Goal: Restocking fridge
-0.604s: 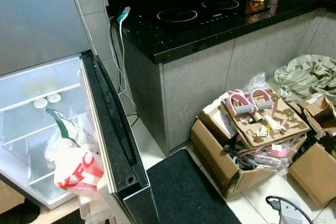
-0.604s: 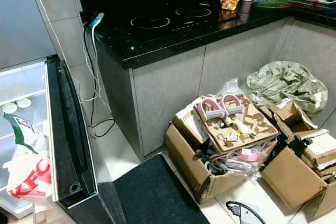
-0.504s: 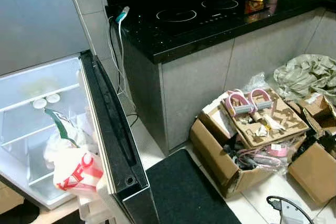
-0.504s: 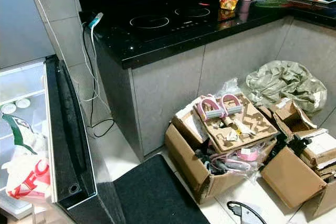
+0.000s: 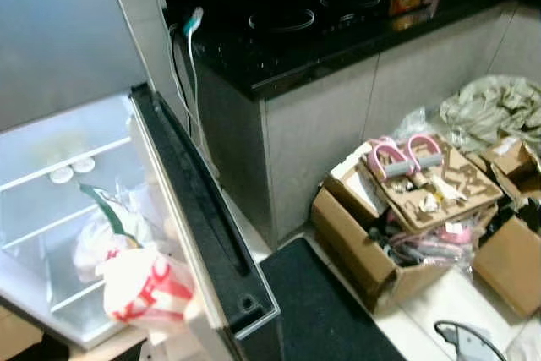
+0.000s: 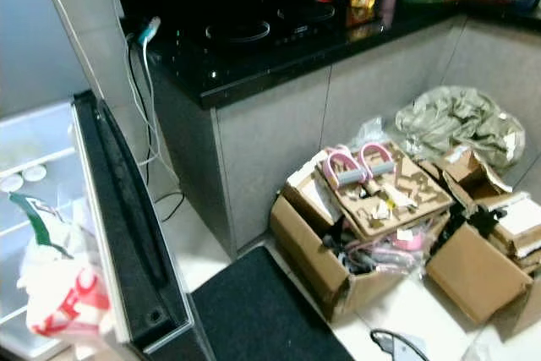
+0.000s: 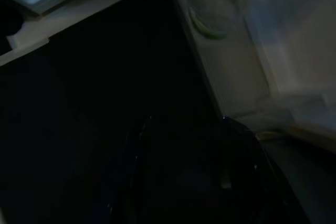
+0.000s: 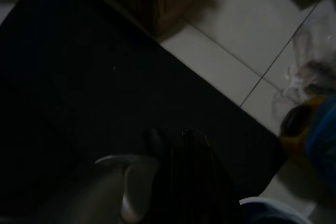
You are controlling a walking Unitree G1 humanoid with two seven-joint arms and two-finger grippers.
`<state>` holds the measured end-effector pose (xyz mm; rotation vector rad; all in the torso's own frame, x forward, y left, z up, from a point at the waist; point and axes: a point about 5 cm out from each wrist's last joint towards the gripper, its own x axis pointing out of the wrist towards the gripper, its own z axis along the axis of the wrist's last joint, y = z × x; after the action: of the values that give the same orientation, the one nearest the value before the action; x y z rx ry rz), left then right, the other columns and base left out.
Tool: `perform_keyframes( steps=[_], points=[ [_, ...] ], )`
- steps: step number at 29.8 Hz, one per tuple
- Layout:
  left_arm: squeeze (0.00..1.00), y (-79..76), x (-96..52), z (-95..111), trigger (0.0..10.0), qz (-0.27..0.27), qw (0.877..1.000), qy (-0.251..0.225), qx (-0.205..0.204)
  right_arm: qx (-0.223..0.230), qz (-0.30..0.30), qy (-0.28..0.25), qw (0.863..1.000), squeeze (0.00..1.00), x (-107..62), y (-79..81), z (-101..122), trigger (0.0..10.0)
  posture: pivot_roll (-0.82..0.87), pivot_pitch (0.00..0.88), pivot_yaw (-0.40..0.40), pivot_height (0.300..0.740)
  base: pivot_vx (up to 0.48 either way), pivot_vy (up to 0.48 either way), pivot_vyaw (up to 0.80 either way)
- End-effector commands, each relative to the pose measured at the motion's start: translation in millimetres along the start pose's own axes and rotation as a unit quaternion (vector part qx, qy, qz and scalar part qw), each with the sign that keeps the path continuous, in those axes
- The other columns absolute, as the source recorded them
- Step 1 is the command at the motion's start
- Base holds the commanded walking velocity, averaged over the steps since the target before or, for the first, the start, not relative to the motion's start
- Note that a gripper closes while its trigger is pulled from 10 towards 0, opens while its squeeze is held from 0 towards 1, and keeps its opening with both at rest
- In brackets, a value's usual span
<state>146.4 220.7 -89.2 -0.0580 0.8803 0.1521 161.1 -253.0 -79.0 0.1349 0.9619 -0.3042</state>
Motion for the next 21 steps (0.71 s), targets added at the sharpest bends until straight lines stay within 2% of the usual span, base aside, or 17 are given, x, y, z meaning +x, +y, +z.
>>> perform_keyframes(
  steps=[1,7,10,12,15,21],
  points=[
    [0.0,6.2,-4.5,-12,10.0,0.006,1.0,0.021,0.005,0.007,0.005,0.009,1.0,0.0,-0.5,4.8,-8,10.0,-0.07,0.077,0.004,0.74,0.0,0.296,0.0],
    [0.0,5.4,-4.5,-12,10.0,-0.002,1.0,0.021,0.016,0.013,-0.002,0.012,1.0,0.0,-1.3,3.3,-12,10.0,-0.07,0.078,0.008,0.74,0.0,0.294,0.0],
    [0.0,4.6,-4.3,-11,10.0,-0.012,0.999,0.018,0.028,0.016,-0.005,0.014,1.0,0.0,-1.6,2.0,-14,10.0,-0.08,0.079,0.009,0.74,0.0,0.0,0.0],
    [0.0,3.6,-4.4,-11,10.0,-0.017,1.0,0.017,0.02,0.021,-0.009,0.016,1.0,0.0,-2.2,-0.7,-15,10.0,-0.08,0.08,0.009,0.74,0.0,0.0,0.0],
    [0.0,2.5,-4.0,-10,10.0,-0.031,0.998,0.021,0.041,0.022,-0.013,0.018,0.999,0.0,-2.6,-3.0,-16,10.0,-0.08,0.08,0.009,0.74,0.0,0.0,0.0],
    [0.0,2.9,-4.0,-10,10.0,-0.036,0.998,0.024,0.055,0.026,-0.018,0.022,0.999,0.0,-4.1,-8.3,-20,10.0,-0.08,0.081,0.014,0.74,0.0,-0.48,0.0]
  ],
)
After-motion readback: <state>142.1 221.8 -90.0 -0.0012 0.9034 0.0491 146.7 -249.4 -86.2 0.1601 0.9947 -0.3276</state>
